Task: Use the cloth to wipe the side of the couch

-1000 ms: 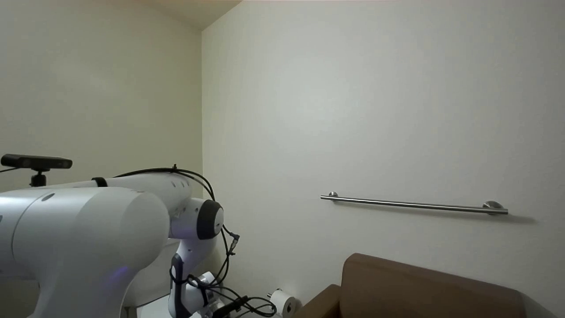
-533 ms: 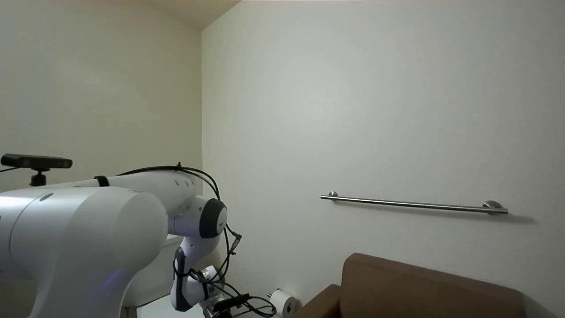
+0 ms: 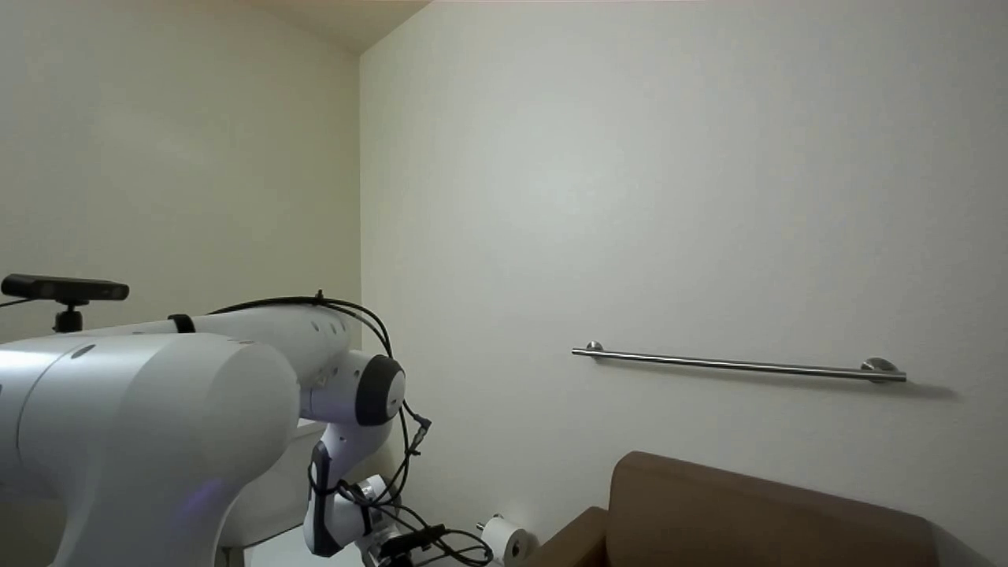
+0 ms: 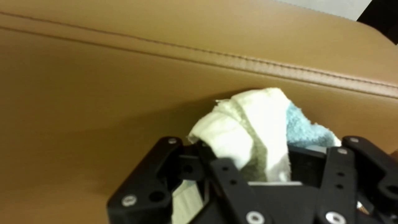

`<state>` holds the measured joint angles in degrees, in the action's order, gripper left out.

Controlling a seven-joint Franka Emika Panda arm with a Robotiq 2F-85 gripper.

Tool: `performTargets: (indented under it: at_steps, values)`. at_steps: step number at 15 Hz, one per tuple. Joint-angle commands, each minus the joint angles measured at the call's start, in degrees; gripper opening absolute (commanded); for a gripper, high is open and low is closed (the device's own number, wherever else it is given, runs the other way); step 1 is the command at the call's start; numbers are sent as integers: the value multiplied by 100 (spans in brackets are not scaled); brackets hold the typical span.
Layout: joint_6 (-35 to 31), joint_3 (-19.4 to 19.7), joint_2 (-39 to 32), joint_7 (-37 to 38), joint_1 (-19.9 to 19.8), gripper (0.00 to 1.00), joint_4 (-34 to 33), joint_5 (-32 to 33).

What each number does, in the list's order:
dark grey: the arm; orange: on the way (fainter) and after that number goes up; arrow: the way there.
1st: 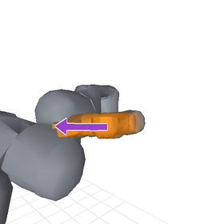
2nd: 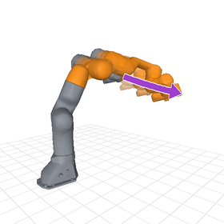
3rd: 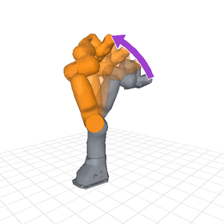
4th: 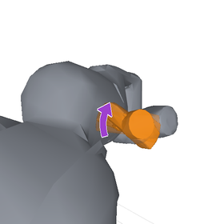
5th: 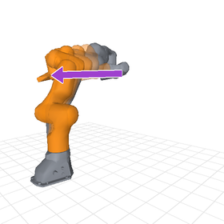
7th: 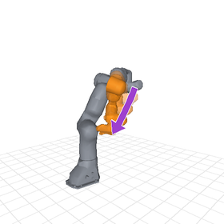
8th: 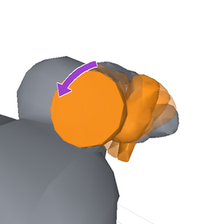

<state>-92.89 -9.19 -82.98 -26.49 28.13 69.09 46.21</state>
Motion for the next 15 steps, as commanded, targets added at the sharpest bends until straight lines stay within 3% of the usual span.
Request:
performTargets:
  at_steps: [1,4,7,10,15]
  values:
    - [-122,26,-5,188,30,4,-110,97]
    - [-535,101,6,662,106,5,-513,164]
    - [-662,207,-334,947,237,5,-1549,22]
    - [-1062,483,-117,1600,249,5,-1486,17]
    - [-1653,1268,-157,3011,314,6,-1181,349]
